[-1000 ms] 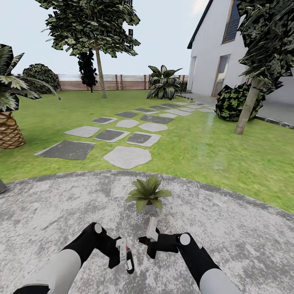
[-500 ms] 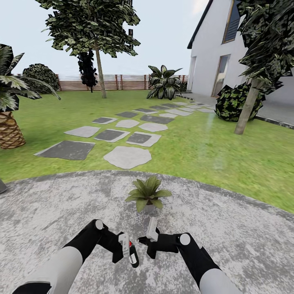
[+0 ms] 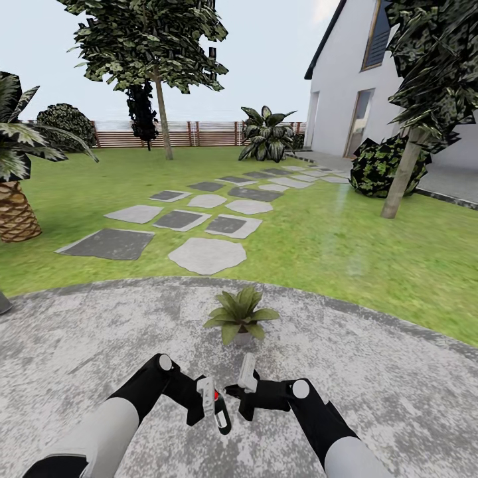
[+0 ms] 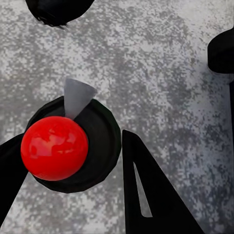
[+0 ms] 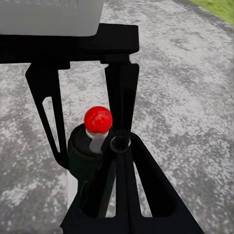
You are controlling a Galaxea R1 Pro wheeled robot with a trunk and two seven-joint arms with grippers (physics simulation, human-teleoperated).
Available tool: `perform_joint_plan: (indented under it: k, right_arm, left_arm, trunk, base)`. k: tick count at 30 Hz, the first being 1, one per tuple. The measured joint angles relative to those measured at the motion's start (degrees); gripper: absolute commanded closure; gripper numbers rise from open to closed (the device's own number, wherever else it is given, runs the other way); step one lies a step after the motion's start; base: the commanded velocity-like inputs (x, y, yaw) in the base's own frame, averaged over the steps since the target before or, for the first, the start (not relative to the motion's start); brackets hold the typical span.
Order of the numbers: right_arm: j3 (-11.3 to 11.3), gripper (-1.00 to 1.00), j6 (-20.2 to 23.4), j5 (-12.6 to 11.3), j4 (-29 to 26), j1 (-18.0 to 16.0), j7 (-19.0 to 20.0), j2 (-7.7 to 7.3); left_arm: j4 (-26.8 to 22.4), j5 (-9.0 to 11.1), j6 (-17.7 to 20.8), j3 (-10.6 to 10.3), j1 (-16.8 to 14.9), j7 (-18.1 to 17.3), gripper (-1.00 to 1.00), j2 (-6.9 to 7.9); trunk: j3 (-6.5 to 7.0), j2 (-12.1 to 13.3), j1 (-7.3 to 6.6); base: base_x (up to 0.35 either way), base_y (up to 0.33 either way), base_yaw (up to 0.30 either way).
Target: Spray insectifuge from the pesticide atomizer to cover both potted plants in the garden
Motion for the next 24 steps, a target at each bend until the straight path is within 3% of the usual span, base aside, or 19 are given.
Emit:
perform_joint_plan:
  k: [24]
  right_arm:
    - [0.0, 1.0, 0.0, 0.0, 0.0, 0.01, 0.0, 0.0]
  left_arm:
    - [-1.55, 0.06, -0.11, 0.06, 0.0, -1.82, 1.0, -0.61]
  trunk:
    - [0.0, 0.0, 0.0]
  base:
    - [0.0, 0.0, 0.0]
